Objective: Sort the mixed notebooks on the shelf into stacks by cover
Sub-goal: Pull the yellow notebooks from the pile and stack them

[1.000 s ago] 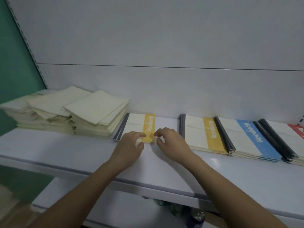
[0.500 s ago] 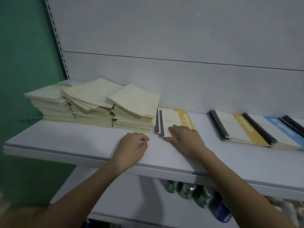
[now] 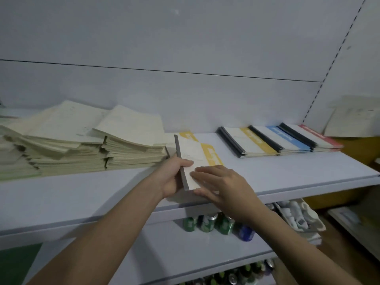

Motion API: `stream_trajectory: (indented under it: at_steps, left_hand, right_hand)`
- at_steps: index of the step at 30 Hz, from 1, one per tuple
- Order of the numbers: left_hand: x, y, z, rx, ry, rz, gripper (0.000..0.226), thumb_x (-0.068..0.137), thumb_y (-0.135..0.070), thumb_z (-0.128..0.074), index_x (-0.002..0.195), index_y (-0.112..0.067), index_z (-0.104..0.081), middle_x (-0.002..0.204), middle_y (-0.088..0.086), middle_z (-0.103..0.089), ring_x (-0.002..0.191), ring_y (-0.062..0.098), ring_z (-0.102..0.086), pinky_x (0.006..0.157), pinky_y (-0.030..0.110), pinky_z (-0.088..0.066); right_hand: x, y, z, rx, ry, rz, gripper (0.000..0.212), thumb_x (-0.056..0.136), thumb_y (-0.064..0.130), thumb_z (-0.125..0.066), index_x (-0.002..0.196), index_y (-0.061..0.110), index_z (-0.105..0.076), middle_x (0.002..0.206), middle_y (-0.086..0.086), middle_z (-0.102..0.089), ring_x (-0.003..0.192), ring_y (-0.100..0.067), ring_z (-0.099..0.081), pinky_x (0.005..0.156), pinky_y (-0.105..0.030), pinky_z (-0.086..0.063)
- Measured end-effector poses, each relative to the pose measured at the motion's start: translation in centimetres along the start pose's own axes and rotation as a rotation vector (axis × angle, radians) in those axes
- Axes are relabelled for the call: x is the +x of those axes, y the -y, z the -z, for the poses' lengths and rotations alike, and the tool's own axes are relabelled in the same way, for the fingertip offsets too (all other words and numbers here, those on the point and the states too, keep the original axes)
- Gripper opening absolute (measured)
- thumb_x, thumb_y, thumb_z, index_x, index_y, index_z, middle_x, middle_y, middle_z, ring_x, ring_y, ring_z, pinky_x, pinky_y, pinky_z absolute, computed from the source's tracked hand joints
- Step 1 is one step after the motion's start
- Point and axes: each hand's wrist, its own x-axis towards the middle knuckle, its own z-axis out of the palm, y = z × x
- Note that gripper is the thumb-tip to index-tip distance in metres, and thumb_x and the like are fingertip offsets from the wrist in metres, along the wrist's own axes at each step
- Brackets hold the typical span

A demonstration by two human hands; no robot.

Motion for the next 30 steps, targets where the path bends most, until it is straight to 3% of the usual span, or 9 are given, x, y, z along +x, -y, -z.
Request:
stream_trajectory:
  at_steps: [4, 6, 8, 12, 16, 20, 23, 27, 30]
  left_hand:
    - [0.1, -2.2, 0.8, 0.222, -0.112, -0.26, 0.042, 0.096, 0.004, -0.044, 0.132, -0.017, -0.048, 0.124, 0.01, -0.064, 0.107, 0.027, -0.063, 0.085, 0.038, -0.054]
    - [-0.1, -3.8, 2.0, 0.319, -0.208, -0.344, 0.04, 0.096, 0.001, -0.046, 0.132, -0.016, -0.046, 0.122, 0.009, -0.063, 0.107, 0.026, -0.062, 0.086, 0.038, -0.053]
    - [-0.4, -5.5, 3.4, 0.348, -0.29, -0.405, 0.039, 0.096, -0.001, -0.046, 0.132, -0.016, -0.044, 0.12, 0.008, -0.062, 0.106, 0.025, -0.062, 0.082, 0.038, -0.054]
    - [-1.2, -7.5, 5.4, 0.391, -0.374, -0.509, 0.041, 0.097, 0.0, -0.045, 0.133, -0.021, -0.042, 0.109, -0.003, -0.062, 0.098, 0.015, -0.062, 0.065, 0.029, -0.051]
    - [-2.0, -8.6, 6.6, 0.466, -0.469, -0.571, 0.049, 0.094, 0.001, -0.044, 0.135, -0.026, -0.044, 0.11, -0.009, -0.063, 0.102, 0.014, -0.062, 0.081, 0.033, -0.052]
    - [-3.0, -9.0, 7.6, 0.416, -0.521, -0.551, 0.045, 0.095, 0.002, -0.042, 0.131, -0.025, -0.044, 0.108, -0.006, -0.063, 0.104, 0.022, -0.061, 0.077, 0.033, -0.052]
    - [-3.5, -8.5, 7.8, 0.427, -0.514, -0.521, 0.045, 0.098, 0.0, -0.041, 0.132, -0.029, -0.04, 0.106, -0.007, -0.061, 0.097, 0.015, -0.061, 0.073, 0.032, -0.051]
    - [-4.1, -8.3, 8.2, 0.392, -0.497, -0.51, 0.047, 0.1, 0.0, -0.039, 0.129, -0.036, -0.039, 0.105, -0.009, -0.062, 0.092, 0.012, -0.061, 0.071, 0.032, -0.052]
    - [-4.3, -8.5, 8.3, 0.344, -0.474, -0.491, 0.048, 0.1, 0.0, -0.038, 0.135, -0.034, -0.038, 0.107, -0.006, -0.061, 0.092, 0.014, -0.061, 0.069, 0.033, -0.052]
  right_hand:
    - [1.3, -2.1, 0.7, 0.361, -0.162, -0.31, 0.031, 0.097, 0.044, -0.048, 0.111, 0.027, -0.069, 0.112, 0.017, -0.064, 0.104, 0.001, -0.055, 0.089, -0.02, -0.044]
    - [2.1, -3.5, 0.0, 0.409, -0.275, -0.48, 0.022, 0.099, 0.032, -0.05, 0.111, 0.025, -0.067, 0.109, 0.016, -0.064, 0.1, 0.002, -0.056, 0.084, -0.02, -0.045]
    - [2.7, -4.9, -1.5, 0.376, -0.225, -0.573, 0.021, 0.099, 0.026, -0.049, 0.115, 0.021, -0.063, 0.113, 0.01, -0.063, 0.103, -0.007, -0.058, 0.083, -0.024, -0.045]
    - [4.4, -6.0, -4.6, 0.228, 0.078, -0.443, 0.04, 0.094, 0.032, -0.057, 0.131, 0.017, -0.053, 0.131, 0.001, -0.054, 0.121, -0.018, -0.048, 0.097, -0.03, -0.039]
    - [7.8, -5.5, -6.2, 0.118, 0.184, -0.245, 0.065, 0.09, 0.05, -0.059, 0.144, 0.02, -0.041, 0.15, 0.003, -0.039, 0.139, -0.019, -0.032, 0.112, -0.035, -0.029]
    - [11.2, -6.1, -7.1, 0.051, 0.411, -0.208, 0.077, 0.089, 0.064, -0.049, 0.151, 0.023, -0.028, 0.158, 0.003, -0.024, 0.147, -0.021, -0.017, 0.116, -0.046, -0.022]
    - [11.5, -6.2, -6.4, 0.016, 0.477, -0.138, 0.063, 0.092, 0.063, -0.044, 0.137, 0.018, -0.045, 0.136, 0.0, -0.048, 0.13, -0.025, -0.042, 0.102, -0.045, -0.037]
    - [10.9, -6.6, -5.1, 0.059, 0.475, -0.183, 0.052, 0.095, 0.06, -0.04, 0.13, 0.025, -0.056, 0.135, 0.0, -0.056, 0.126, -0.026, -0.049, 0.098, -0.041, -0.041]
    - [11.5, -7.2, -3.8, 0.271, 0.226, -0.325, 0.044, 0.1, 0.053, -0.035, 0.079, 0.023, -0.06, 0.087, -0.004, -0.064, 0.09, -0.031, -0.06, 0.072, -0.035, -0.042]
